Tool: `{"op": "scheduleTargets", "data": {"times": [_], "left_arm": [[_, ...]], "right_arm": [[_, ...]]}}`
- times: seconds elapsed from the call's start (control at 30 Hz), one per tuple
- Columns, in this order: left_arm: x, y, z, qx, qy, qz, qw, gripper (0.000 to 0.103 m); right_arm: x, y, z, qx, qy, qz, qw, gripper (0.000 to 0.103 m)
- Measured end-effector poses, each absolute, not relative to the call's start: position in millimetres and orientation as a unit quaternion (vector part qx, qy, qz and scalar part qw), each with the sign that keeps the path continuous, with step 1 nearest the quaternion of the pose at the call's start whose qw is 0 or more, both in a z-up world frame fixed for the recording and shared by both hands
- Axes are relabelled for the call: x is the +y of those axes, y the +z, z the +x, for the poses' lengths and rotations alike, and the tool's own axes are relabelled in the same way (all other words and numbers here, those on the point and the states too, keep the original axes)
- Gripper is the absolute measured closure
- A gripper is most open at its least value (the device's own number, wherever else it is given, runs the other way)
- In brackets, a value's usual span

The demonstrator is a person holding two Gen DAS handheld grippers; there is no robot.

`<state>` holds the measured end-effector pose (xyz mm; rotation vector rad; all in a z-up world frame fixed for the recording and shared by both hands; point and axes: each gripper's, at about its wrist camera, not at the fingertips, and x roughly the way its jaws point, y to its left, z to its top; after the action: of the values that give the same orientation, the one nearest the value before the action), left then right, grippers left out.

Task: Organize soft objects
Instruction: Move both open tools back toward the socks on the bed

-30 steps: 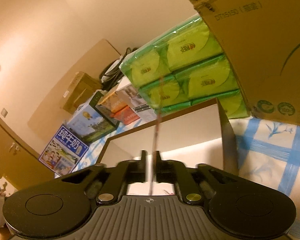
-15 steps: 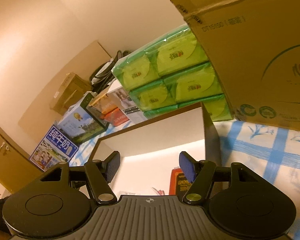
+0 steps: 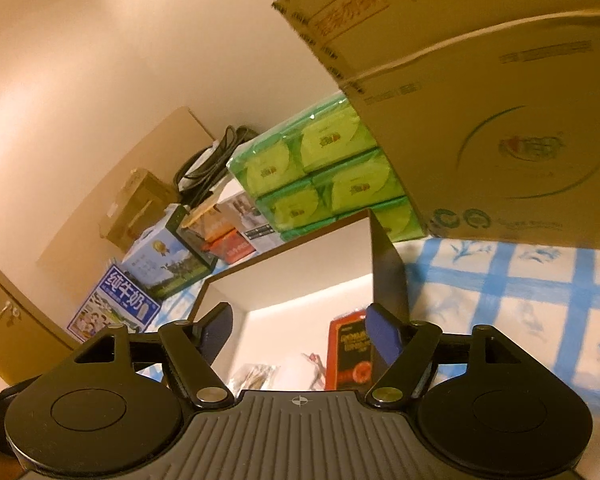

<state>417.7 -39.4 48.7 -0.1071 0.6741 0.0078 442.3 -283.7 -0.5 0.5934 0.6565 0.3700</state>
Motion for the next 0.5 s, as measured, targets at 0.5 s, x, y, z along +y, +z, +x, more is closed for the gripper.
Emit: {"op": "scheduleTargets", "data": {"times": [0.5], "left_arm": [[-19,69,294,0.316,-0.036,-0.067,0.946,0.028]], "right_arm": [[-293,29,322,0.308,0.167,0.262,0.899,0.025]]}}
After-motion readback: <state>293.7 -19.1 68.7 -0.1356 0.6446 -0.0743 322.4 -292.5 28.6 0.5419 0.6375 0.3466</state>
